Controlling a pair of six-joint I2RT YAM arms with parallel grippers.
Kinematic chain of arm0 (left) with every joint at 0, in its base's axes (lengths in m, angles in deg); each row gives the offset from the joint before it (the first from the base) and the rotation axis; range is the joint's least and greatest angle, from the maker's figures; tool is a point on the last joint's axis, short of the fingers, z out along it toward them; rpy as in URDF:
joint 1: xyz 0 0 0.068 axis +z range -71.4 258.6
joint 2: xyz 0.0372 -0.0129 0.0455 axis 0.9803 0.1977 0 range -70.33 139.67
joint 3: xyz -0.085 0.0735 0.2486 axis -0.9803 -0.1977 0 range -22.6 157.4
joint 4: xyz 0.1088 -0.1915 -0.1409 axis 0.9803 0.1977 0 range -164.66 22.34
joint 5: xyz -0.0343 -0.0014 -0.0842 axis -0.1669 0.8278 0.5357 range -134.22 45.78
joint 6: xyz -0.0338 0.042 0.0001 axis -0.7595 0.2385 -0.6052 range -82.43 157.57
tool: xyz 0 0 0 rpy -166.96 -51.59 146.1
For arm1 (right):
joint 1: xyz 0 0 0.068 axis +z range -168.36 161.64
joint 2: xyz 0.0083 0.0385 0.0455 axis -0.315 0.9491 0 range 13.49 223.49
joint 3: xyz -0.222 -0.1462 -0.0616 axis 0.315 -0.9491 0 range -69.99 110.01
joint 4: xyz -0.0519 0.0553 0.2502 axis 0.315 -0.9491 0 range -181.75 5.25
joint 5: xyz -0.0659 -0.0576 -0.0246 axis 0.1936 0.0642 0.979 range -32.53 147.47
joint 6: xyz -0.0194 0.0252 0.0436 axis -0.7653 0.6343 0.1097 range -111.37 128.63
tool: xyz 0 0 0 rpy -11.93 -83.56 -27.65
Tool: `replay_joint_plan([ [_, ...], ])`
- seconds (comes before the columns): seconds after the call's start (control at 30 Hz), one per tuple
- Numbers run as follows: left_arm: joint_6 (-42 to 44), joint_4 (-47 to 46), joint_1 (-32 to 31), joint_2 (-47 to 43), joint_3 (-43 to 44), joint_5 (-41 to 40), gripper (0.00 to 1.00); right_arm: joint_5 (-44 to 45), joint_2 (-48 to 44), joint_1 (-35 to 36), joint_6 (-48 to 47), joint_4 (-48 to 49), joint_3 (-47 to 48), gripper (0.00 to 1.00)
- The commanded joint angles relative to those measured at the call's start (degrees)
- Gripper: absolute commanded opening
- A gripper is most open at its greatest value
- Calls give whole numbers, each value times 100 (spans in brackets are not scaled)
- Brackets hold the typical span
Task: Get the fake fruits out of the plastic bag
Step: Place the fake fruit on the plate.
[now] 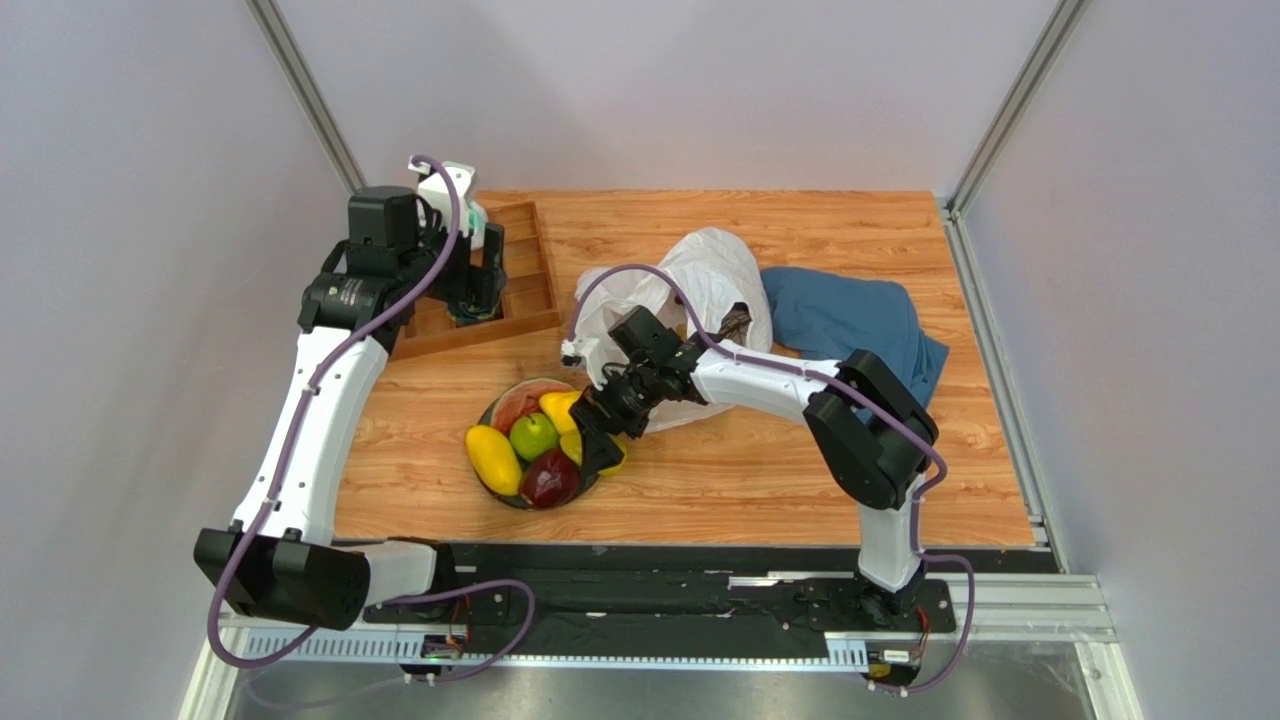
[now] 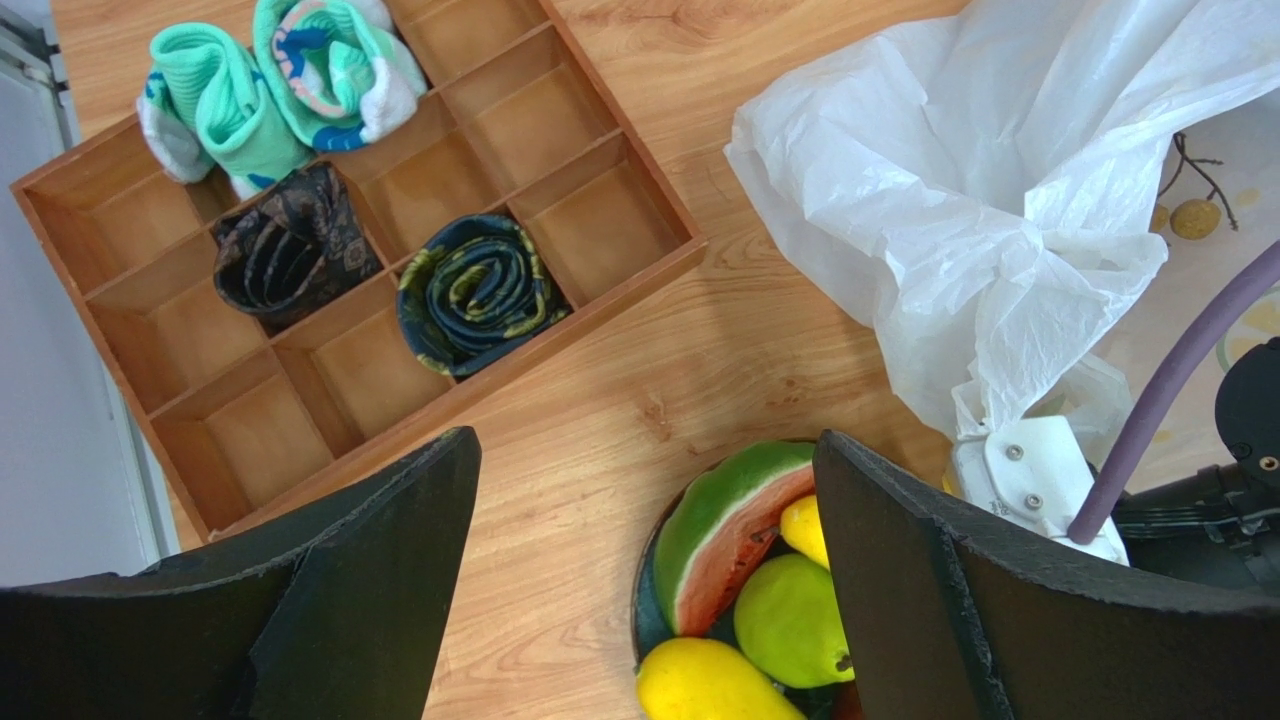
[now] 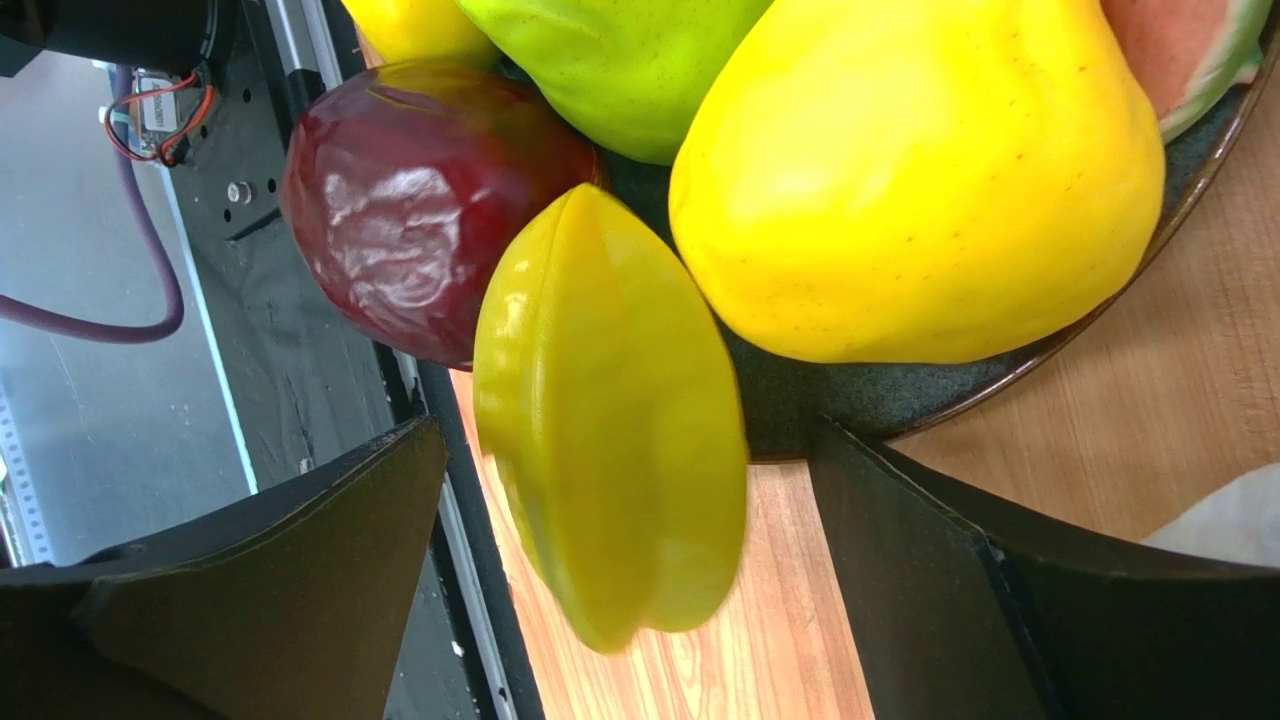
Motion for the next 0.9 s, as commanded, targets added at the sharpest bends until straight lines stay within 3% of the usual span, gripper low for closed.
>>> replay_joint_plan([
  [0.0, -105, -159, 45, 57, 150, 157, 90, 108, -306, 1, -110, -218, 50, 100],
  [0.67, -193, -194, 45, 268, 264, 333, 90, 592, -976, -166, -1420, -1255, -29, 98],
  [0.87, -167, -212, 45, 285, 282, 316, 90, 320, -703, -158, -1402, -1237, 102, 81],
])
